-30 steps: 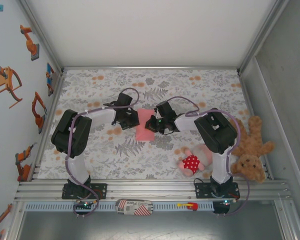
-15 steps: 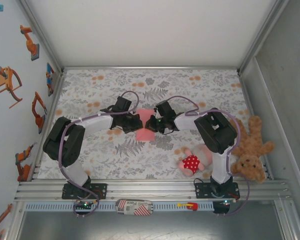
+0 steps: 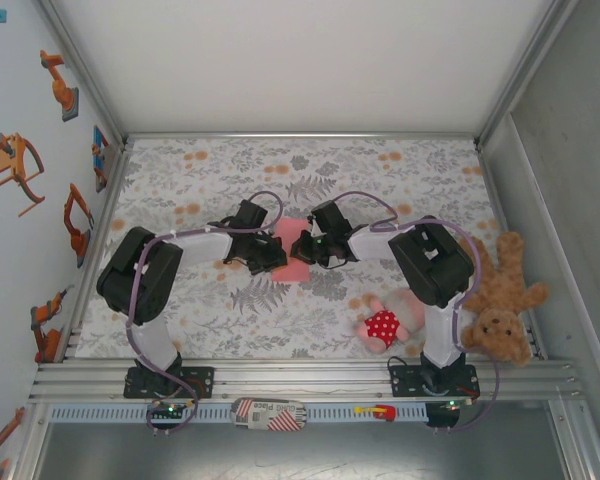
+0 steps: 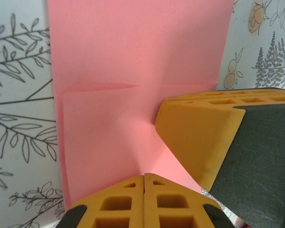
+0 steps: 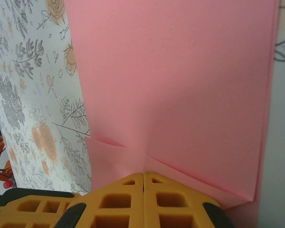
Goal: Fold a paper plane with a square sheet of paper (pick it up from the middle)
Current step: Fold the triangle a second time at the center of the table.
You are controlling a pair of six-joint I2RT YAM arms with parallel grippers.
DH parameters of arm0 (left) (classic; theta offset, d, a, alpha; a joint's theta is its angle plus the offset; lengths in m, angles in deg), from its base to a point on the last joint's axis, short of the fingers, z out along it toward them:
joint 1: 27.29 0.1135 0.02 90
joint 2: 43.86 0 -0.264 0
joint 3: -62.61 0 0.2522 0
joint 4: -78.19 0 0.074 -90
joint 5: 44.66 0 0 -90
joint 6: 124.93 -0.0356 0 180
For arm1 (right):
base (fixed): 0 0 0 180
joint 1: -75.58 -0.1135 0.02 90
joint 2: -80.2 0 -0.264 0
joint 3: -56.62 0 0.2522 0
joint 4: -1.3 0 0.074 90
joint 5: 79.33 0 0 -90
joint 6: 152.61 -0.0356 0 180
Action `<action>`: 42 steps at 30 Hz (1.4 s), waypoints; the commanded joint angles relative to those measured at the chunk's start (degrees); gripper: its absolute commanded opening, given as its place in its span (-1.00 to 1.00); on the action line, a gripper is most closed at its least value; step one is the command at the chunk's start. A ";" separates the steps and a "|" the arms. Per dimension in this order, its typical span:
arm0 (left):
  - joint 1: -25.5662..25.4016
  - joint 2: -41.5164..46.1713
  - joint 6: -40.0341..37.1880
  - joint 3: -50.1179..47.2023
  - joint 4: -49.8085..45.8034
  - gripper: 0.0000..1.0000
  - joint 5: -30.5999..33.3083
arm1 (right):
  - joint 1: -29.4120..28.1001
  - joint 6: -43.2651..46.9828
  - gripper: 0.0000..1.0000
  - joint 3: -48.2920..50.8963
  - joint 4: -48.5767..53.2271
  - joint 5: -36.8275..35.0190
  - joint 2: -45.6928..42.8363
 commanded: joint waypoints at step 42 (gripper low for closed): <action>0.84 20.05 -1.42 -12.31 -5.19 -1.00 2.35 | 0.83 1.70 -1.00 2.59 10.19 -3.89 3.71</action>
